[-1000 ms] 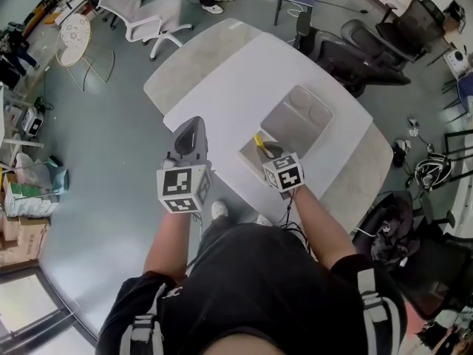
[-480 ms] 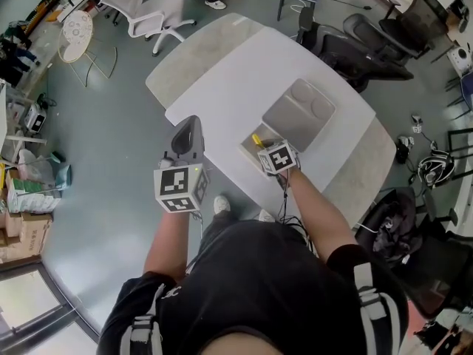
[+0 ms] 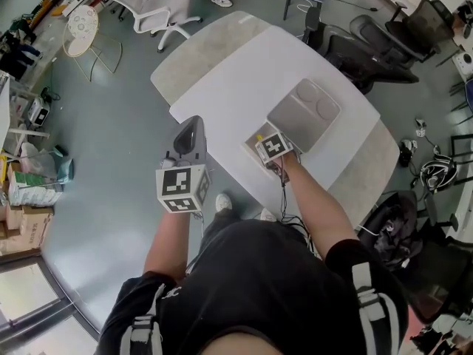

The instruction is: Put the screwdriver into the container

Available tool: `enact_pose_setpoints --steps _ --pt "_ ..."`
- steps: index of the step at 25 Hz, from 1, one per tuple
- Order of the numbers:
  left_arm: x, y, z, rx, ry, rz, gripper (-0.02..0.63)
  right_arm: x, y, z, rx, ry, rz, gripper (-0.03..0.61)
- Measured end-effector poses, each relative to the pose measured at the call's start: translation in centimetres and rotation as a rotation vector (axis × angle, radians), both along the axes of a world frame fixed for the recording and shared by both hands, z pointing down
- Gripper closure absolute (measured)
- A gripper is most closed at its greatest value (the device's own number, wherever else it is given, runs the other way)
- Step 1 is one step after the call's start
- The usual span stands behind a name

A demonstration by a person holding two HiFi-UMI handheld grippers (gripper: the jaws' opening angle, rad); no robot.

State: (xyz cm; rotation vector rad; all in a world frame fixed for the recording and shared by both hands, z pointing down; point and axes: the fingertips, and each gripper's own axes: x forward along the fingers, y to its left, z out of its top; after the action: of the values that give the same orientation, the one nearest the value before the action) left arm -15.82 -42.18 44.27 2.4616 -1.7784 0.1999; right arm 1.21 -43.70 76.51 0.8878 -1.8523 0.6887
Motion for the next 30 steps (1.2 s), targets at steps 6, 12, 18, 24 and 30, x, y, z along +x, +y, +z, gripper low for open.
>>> enact_pose_setpoints --steps 6,12,18,24,30 --pt "-0.7 0.0 -0.1 -0.001 -0.01 -0.012 0.607 -1.0 -0.5 0.1 -0.028 -0.03 -0.006 0.511" --pt "-0.6 -0.1 0.0 -0.003 -0.006 -0.005 0.607 0.0 -0.1 -0.7 -0.013 -0.018 0.016 0.451" --pt "0.1 -0.6 0.3 -0.009 -0.013 0.02 0.607 -0.7 -0.7 -5.3 0.135 -0.121 0.006 0.446" --pt "2.1 -1.1 0.2 -0.004 -0.011 0.075 0.607 0.7 -1.7 -12.6 0.401 -0.221 0.071 0.523" --pt "4.8 -2.3 -0.6 0.021 -0.003 0.137 0.607 3.7 -2.4 -20.9 0.671 -0.285 0.173 0.56"
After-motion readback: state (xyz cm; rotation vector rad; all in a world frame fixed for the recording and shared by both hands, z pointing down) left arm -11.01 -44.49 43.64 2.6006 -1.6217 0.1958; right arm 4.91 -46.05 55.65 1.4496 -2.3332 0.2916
